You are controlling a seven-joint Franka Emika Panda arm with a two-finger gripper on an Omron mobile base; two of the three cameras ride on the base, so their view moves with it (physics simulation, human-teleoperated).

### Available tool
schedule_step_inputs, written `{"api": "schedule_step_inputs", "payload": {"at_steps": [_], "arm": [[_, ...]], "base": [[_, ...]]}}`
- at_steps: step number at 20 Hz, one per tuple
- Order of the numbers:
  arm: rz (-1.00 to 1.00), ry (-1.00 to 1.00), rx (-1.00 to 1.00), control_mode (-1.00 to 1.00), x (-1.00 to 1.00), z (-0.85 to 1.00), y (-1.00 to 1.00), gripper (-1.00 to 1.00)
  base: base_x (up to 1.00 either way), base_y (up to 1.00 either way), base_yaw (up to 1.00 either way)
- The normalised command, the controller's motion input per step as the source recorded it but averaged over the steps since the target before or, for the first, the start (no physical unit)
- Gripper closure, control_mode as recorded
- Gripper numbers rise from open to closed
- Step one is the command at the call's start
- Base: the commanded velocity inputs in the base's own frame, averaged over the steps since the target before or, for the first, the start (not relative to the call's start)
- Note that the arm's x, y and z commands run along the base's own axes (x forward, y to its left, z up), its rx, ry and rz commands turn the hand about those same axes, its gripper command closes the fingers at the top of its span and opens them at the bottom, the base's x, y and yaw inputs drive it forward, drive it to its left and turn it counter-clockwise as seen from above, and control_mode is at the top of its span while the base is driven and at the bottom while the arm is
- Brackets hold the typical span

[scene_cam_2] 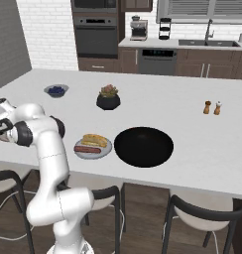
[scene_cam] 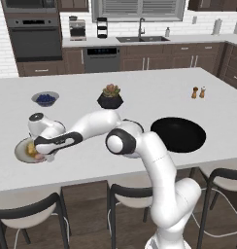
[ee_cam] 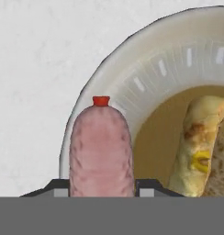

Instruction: Place one bun and one sausage from the bowl on each plate.

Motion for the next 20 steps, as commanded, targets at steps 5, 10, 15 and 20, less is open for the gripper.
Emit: {"api": "schedule_step_inputs", "payload": {"at_steps": [5,10,15,20], "arm": [[0.00,0.00,0.00,-1.00,0.14,-0.01,0.18,1.00],[0.00,0.00,0.00,-1.00,0.28,-0.03,0.16,1.00],[0.00,0.00,0.00,-1.00,0.29,-0.13,0.13,1.00],[0.00,-0.08,0.00,-1.00,0.00,0.00,0.00,-1.00]], "base": [[0.00,0.00,0.00],[0.00,0.00,0.00],[0.00,0.00,0.00],[0.00,0.00,0.00]]}}
